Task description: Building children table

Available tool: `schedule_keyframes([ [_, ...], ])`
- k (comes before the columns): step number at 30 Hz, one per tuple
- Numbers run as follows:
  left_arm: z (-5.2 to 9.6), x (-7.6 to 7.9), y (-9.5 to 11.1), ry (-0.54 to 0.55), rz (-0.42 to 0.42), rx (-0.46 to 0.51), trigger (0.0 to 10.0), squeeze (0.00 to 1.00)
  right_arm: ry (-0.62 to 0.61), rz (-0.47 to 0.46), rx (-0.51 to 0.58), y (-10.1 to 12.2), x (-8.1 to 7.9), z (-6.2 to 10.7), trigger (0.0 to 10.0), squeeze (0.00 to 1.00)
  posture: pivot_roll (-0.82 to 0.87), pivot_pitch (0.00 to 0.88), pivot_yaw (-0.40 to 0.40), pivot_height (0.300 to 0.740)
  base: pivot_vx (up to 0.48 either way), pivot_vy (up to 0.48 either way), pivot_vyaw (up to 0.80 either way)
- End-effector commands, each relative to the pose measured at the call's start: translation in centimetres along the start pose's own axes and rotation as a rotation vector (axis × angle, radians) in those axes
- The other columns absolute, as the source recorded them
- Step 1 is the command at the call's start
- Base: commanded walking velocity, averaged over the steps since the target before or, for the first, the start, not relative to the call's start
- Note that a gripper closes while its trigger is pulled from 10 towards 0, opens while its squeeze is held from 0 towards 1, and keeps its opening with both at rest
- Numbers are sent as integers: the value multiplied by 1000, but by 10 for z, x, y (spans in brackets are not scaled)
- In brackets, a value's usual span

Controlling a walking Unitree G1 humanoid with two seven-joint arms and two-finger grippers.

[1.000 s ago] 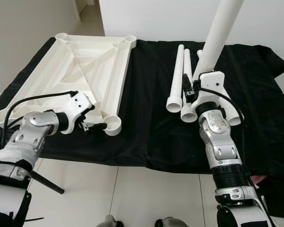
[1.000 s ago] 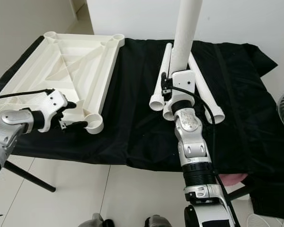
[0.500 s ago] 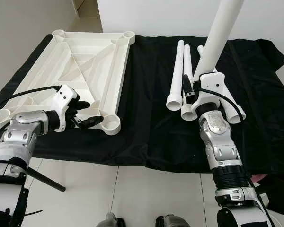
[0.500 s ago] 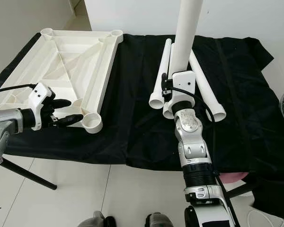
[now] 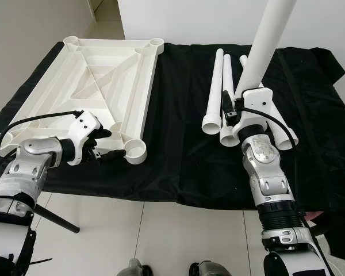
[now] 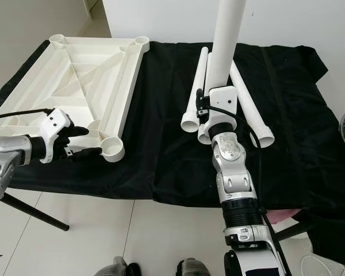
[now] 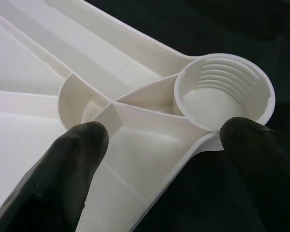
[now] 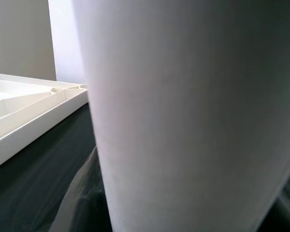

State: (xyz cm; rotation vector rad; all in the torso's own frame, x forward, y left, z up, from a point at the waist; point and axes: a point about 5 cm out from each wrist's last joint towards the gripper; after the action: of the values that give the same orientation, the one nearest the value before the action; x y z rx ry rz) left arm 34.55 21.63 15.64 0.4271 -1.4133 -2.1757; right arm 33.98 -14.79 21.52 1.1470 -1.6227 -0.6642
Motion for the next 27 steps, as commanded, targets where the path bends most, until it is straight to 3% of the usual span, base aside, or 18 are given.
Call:
schedule_keyframes([
  [1,1,8,-24,-135,9,-168,10000,0,-4,-2,7,3,0,-1,10000,0,-99,95,92,740,0,0,0],
  [7,8,5,-23,-145,22,-166,10000,0,-10,0,8,3,1,-1,10000,0,-102,97,99,740,0,0,0],
  [10,17,1,-4,-198,161,5,10000,0,-15,2,4,2,2,0,10000,0,-103,99,98,740,0,0,0],
  [17,20,3,4,-223,198,105,10000,0,-11,1,4,2,1,-1,10000,0,-98,98,86,740,0,0,0],
  [20,21,4,1,-232,197,103,10000,0,-9,3,6,3,1,-1,10000,0,-98,98,86,740,0,0,0],
  [23,16,7,-11,-219,135,-1,10000,0,-4,4,11,4,1,-3,10000,0,-93,93,80,740,0,0,0],
  [26,15,9,-15,-225,120,-40,10000,0,-2,4,14,4,1,-4,10000,0,-94,92,80,740,0,0,0],
  [27,15,10,-22,-220,79,-107,10000,0,-2,4,15,5,1,-5,10000,0,-94,92,80,740,0,0,0],
])
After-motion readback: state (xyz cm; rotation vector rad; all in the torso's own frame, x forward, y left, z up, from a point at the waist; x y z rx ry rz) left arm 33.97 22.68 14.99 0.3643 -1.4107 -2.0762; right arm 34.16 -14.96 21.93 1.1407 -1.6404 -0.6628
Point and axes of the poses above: a point about 5 cm out from each wrist's last joint towards the gripper, its own z axis pointing back from the gripper into the wrist, its own y axis along the axis of the wrist's last joint, x = y × z, and after that the axes turned 15 degrees about z, right-handed
